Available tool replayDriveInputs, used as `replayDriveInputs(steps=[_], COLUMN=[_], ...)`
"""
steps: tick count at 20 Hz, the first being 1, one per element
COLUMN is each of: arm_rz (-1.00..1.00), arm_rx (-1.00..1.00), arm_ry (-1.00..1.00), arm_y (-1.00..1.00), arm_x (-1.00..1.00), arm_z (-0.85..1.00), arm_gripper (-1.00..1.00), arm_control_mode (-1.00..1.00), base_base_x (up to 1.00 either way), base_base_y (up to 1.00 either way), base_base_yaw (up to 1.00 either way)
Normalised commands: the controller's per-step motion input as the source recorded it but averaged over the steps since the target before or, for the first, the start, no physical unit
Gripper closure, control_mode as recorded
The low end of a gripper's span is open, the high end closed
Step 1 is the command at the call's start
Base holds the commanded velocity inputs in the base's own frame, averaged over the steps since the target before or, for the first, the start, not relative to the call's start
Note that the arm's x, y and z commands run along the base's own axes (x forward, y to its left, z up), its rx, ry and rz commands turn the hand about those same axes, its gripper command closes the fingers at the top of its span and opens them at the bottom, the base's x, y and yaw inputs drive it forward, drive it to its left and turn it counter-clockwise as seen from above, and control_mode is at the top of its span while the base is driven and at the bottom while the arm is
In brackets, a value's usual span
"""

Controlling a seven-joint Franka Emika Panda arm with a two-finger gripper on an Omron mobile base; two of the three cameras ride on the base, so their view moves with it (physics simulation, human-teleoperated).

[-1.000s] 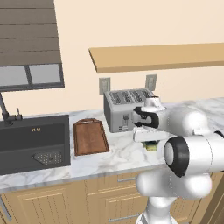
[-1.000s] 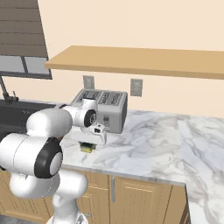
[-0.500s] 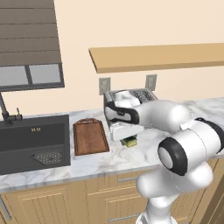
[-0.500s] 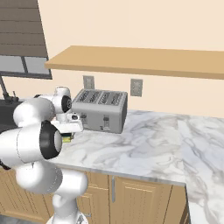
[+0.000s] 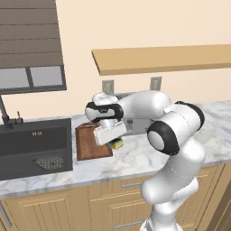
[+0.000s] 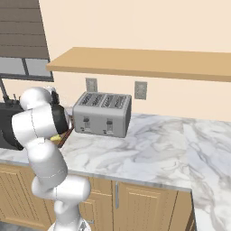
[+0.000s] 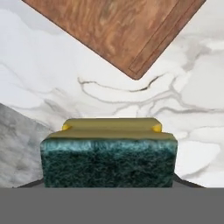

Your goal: Pick up the sponge from the counter and clean the cutting board by briefly scrubbing or pressing down on the cutting board. Once finished, release the sponge.

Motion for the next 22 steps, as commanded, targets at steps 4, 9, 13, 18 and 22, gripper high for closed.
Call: replayDriveInputs(steps=[4,9,13,18,22], arm_rz=[0.12,0.05,0.00,0.00,0.00], arm_rx=[0.00,0.06,0.12,0.15,0.08], arm_ry=[0.00,0.00,0.00,0.00,-0.01], arm_y=[0.10,0.07,0.02,0.01,0.08], arm_x=[0.00,0.06,0.24,0.44,0.52], arm_z=[-0.36,-0.46,-0.42,-0.26,-0.12], arm_gripper=[1.00,1.00,1.00,1.00,1.00], arm_control_mode=[-1.00,-1.00,-1.00,-1.00,-1.00], base_base_x=[0.00,0.00,0.00,0.00,0.00], base_base_y=[0.00,0.00,0.00,0.00,0.00], base_base_yaw=[0.00,0.00,0.00,0.00,0.00])
